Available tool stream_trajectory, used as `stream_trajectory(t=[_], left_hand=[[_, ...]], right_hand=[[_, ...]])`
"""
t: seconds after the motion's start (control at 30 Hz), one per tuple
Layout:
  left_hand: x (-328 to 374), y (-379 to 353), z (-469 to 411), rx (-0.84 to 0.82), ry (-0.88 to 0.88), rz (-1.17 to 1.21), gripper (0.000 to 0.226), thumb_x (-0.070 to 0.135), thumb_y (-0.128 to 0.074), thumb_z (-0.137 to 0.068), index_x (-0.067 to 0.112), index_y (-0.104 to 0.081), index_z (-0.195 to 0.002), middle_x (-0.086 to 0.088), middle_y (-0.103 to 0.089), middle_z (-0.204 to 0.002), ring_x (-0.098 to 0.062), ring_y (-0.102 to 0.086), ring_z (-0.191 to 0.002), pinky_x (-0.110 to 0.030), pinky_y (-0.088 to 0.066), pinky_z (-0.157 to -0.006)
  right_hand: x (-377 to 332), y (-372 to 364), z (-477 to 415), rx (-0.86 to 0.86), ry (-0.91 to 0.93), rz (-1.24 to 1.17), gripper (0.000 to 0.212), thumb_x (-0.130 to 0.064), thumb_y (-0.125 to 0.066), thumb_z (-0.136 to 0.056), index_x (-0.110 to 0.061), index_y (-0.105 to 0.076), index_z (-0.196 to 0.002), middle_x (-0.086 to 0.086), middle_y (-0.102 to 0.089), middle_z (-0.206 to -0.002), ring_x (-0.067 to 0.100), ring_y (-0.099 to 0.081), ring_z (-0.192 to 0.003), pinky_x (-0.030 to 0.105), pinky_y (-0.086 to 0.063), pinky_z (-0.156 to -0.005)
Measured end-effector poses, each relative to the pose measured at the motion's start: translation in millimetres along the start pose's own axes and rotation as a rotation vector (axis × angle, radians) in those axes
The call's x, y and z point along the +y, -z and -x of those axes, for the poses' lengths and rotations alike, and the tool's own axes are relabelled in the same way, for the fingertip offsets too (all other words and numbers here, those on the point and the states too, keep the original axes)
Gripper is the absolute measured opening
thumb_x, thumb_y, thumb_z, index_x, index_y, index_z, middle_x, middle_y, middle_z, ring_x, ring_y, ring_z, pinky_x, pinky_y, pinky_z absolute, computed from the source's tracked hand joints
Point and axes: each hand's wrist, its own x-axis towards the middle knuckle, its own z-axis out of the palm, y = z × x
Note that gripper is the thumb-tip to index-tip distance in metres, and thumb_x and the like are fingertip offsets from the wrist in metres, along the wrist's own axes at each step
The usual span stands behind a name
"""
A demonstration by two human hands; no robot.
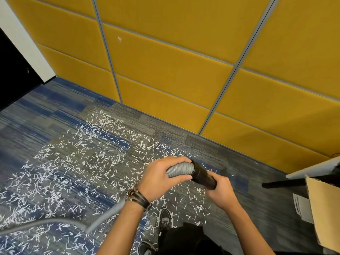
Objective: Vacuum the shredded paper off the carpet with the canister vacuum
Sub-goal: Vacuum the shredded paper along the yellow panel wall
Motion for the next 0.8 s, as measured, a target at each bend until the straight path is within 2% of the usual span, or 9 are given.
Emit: stream_trajectory(t=[0.13,0.2,0.33,0.47,0.53,0.63,0.7,0.8], left_hand=[[-9.4,-1.2,-14.7,-0.036,0.025,0.073,0.048,0.045,-0.087,-0.079,0.044,-0.072,-0.124,0.026,-0.072,-0.120,-0.004,-0.069,-0.109,-0.035,-0.060,-0.093],[-11.4,4.2,-16.8,-0.021,0.015,0.063,0.047,0.048,-0.085,-0.079,0.044,-0.072,-0.124,0.025,-0.072,-0.121,-0.005,-0.070,-0.110,-0.032,-0.059,-0.094],[-13.6,14.8,-20.6,0.029,0.011,0.017,0.049,0.062,-0.081,-0.079,0.051,-0.068,-0.125,0.027,-0.072,-0.118,-0.005,-0.070,-0.107,-0.025,-0.057,-0.091],[-30.3,15.4,-19.1,0.014,0.078,0.025,0.048,0.062,-0.080,-0.079,0.055,-0.065,-0.124,0.028,-0.072,-0.115,-0.003,-0.071,-0.099,-0.028,-0.061,-0.083],[-37.7,20.6,-13.6,0.032,0.088,0.038,0.050,0.061,-0.077,-0.075,0.057,-0.065,-0.124,0.030,-0.071,-0.114,-0.001,-0.070,-0.094,-0.023,-0.058,-0.077],[-39.9,31.5,-8.3,0.047,0.068,0.013,0.052,0.067,-0.077,-0.076,0.055,-0.066,-0.125,0.027,-0.073,-0.114,-0.006,-0.071,-0.097,-0.026,-0.058,-0.082],[-36.7,43.1,-7.0,0.065,0.047,0.000,0.051,0.068,-0.077,-0.078,0.053,-0.068,-0.125,0.026,-0.073,-0.113,-0.007,-0.071,-0.097,-0.024,-0.058,-0.083],[-28.5,62.9,-5.7,0.074,-0.011,-0.078,0.048,0.062,-0.076,-0.077,0.053,-0.068,-0.124,0.027,-0.073,-0.111,-0.003,-0.070,-0.097,-0.018,-0.057,-0.081]], right_hand=[[5.3,-1.2,-10.3,-0.003,-0.007,-0.019,0.025,-0.006,-0.071,-0.072,-0.025,-0.069,-0.088,-0.008,-0.068,-0.071,0.011,-0.062,-0.067,0.034,-0.051,-0.062],[3.0,-4.3,-15.8,0.000,0.003,0.001,0.028,-0.001,-0.068,-0.072,-0.026,-0.068,-0.087,-0.008,-0.067,-0.071,0.012,-0.062,-0.067,0.037,-0.052,-0.063],[2.1,-12.9,-26.0,0.040,-0.007,0.037,0.034,0.003,-0.068,-0.072,-0.027,-0.069,-0.089,-0.010,-0.067,-0.071,0.008,-0.062,-0.068,0.030,-0.051,-0.063],[-1.9,-22.6,-32.8,-0.036,-0.015,0.064,0.031,0.001,-0.066,-0.071,-0.027,-0.065,-0.083,-0.009,-0.066,-0.068,0.007,-0.061,-0.065,0.032,-0.049,-0.061],[-9.2,-26.8,-36.3,-0.077,0.012,0.055,0.028,-0.001,-0.066,-0.072,-0.028,-0.061,-0.078,-0.008,-0.064,-0.067,0.008,-0.060,-0.064,0.031,-0.048,-0.062],[-18.0,-30.8,-37.2,-0.116,0.025,0.037,0.019,-0.006,-0.067,-0.076,-0.024,-0.063,-0.079,-0.006,-0.065,-0.066,0.010,-0.060,-0.064,0.033,-0.050,-0.064],[-26.4,-33.1,-37.1,-0.117,0.040,0.011,0.017,-0.005,-0.065,-0.076,-0.022,-0.063,-0.079,-0.005,-0.064,-0.065,0.011,-0.060,-0.062,0.030,-0.048,-0.061],[-46.8,-37.4,-33.5,-0.063,0.068,-0.034,0.024,-0.005,-0.067,-0.079,-0.028,-0.060,-0.075,-0.008,-0.062,-0.061,0.007,-0.058,-0.061,0.017,-0.040,-0.055]])
